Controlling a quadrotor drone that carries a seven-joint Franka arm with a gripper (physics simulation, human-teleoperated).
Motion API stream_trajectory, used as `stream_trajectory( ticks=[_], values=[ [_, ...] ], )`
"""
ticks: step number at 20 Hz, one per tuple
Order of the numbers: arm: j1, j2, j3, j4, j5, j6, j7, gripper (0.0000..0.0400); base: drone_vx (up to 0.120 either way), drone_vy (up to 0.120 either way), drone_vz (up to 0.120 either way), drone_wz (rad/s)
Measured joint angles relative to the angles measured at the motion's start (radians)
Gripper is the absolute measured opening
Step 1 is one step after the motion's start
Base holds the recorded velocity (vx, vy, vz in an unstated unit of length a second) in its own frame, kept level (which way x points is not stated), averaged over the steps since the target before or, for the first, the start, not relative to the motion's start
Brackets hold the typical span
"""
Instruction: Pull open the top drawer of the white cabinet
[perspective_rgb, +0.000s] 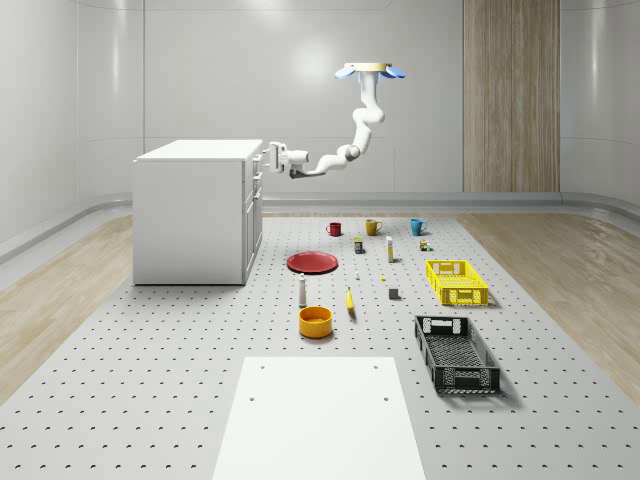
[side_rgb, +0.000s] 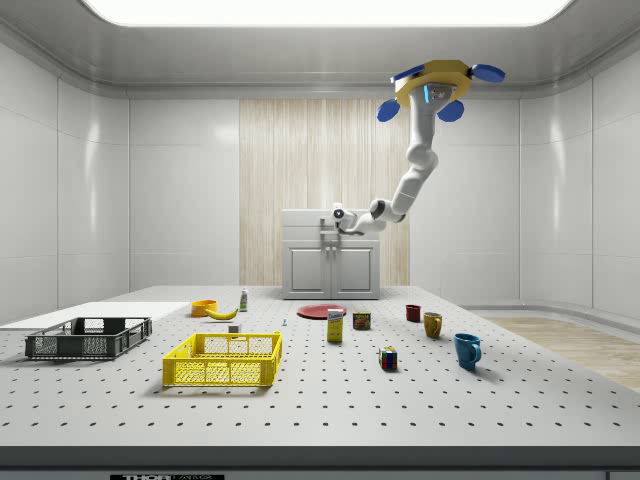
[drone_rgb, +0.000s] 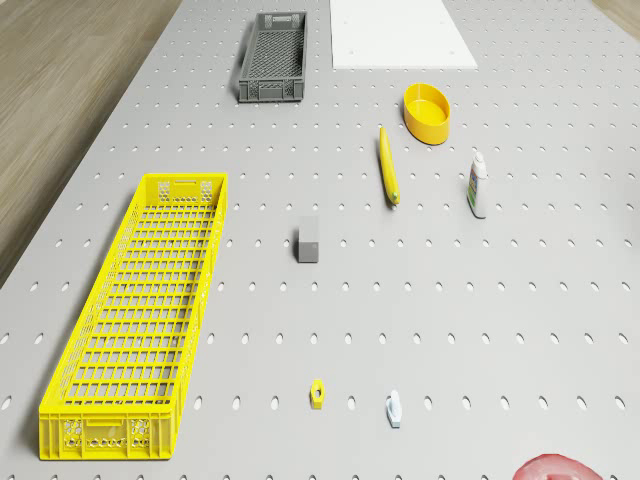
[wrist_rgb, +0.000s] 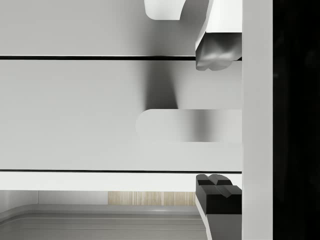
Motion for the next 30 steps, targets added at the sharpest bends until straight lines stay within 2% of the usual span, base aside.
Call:
stream_trajectory(
  ticks=[12,20,30],
  values=[
    [-0.008,0.021,0.006,0.026,-0.031,-0.004,0.021,0.0305,0.0,0.0,0.0,0.0],
    [0.015,0.064,0.007,0.085,-0.076,0.015,0.053,0.0305,0.0,0.0,0.0,0.0],
    [0.022,0.089,0.018,0.117,-0.106,0.028,0.071,0.0305,0.0,0.0,0.0,0.0]
  ],
)
